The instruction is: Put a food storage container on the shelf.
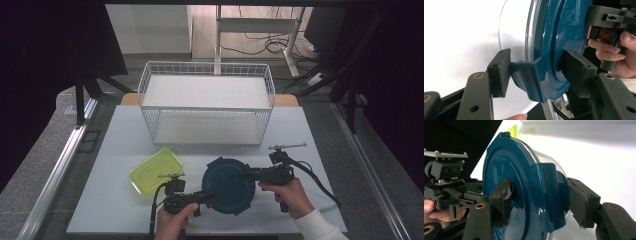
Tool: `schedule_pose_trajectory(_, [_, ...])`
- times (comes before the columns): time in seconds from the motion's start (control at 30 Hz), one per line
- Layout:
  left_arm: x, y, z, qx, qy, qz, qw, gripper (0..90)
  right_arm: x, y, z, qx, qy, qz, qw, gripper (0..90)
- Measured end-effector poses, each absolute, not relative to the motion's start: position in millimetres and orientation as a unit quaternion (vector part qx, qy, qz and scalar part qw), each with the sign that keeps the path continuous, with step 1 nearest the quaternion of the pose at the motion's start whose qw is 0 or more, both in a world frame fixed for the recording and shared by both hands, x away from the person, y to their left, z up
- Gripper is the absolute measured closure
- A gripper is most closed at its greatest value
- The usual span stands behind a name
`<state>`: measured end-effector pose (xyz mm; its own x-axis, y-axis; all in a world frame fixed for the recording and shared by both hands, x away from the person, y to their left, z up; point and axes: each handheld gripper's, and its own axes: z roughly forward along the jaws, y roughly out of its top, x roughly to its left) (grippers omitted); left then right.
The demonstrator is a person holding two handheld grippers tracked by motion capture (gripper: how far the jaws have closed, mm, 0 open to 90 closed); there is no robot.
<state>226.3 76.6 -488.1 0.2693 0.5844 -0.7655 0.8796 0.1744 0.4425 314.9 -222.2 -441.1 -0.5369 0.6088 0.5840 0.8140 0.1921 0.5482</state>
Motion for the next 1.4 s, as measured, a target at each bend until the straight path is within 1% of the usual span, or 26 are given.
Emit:
schedule_pose_trajectory(0.2, [236.1,81.8,-470.1,0.633,0.573,-0.133,0.503,41.3,319.9,-218.9,-423.9,-0.461,-0.761,-0.445,0.106,39.3])
schedule_pose_trajectory(0.57, [255.8,94.1,-434.2,0.631,0.558,-0.118,0.526,41.9,334.7,-209.0,-384.4,-0.45,-0.757,-0.466,0.082,39.3])
schedule_pose_trajectory(0.77, [266.6,100.7,-414.7,0.638,0.548,-0.105,0.53,41.9,344.8,-202.1,-360.9,-0.44,-0.758,-0.476,0.07,39.4])
schedule_pose_trajectory(1.03, [283.0,105.9,-390.8,0.642,0.538,-0.099,0.536,41.9,355.7,-198.2,-338.0,-0.436,-0.757,-0.484,0.058,39.5])
schedule_pose_trajectory(1.4, [304.2,110.6,-366.2,0.628,0.532,-0.099,0.559,41.8,375.9,-190.9,-298.8,-0.426,-0.76,-0.491,0.033,40.1])
